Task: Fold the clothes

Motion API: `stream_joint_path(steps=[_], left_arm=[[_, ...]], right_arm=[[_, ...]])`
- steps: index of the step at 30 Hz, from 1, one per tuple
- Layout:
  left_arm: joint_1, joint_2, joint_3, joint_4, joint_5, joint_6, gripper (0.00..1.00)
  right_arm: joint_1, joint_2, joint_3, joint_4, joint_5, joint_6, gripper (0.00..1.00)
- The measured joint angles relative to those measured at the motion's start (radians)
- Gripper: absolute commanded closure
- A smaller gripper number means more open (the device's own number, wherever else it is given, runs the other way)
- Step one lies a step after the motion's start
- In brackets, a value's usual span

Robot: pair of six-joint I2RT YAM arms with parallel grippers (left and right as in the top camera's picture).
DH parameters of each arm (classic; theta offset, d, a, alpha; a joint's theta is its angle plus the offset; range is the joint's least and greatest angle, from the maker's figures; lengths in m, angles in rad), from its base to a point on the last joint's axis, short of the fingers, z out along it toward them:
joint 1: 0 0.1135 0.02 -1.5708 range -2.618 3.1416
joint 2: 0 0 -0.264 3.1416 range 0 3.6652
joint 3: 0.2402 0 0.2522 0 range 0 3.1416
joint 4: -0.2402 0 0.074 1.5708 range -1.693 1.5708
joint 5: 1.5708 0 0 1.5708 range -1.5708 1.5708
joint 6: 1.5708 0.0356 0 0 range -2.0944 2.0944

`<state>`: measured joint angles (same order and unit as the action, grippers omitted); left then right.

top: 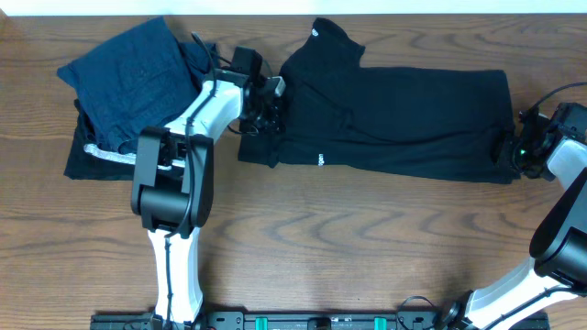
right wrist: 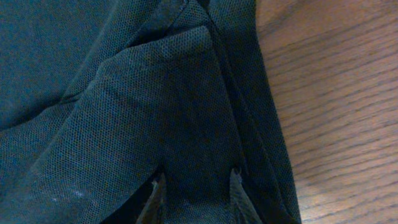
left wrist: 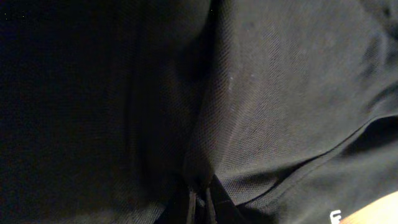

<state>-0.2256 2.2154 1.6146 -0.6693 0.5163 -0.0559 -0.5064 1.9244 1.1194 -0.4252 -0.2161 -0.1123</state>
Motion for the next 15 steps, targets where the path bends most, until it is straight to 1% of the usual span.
stream_joint_path(steps=[7, 15], left_arm=[[0.032, -0.016, 0.0, 0.028, -0.001, 0.0, 0.94], [0.031, -0.016, 0.0, 0.056, -0.083, 0.0, 0.93]], right_arm=[[0.0, 0.0, 0.0, 0.0, 0.0, 0.0, 0.67], [0.0, 0.0, 0.0, 0.0, 0.001, 0.0, 0.66]])
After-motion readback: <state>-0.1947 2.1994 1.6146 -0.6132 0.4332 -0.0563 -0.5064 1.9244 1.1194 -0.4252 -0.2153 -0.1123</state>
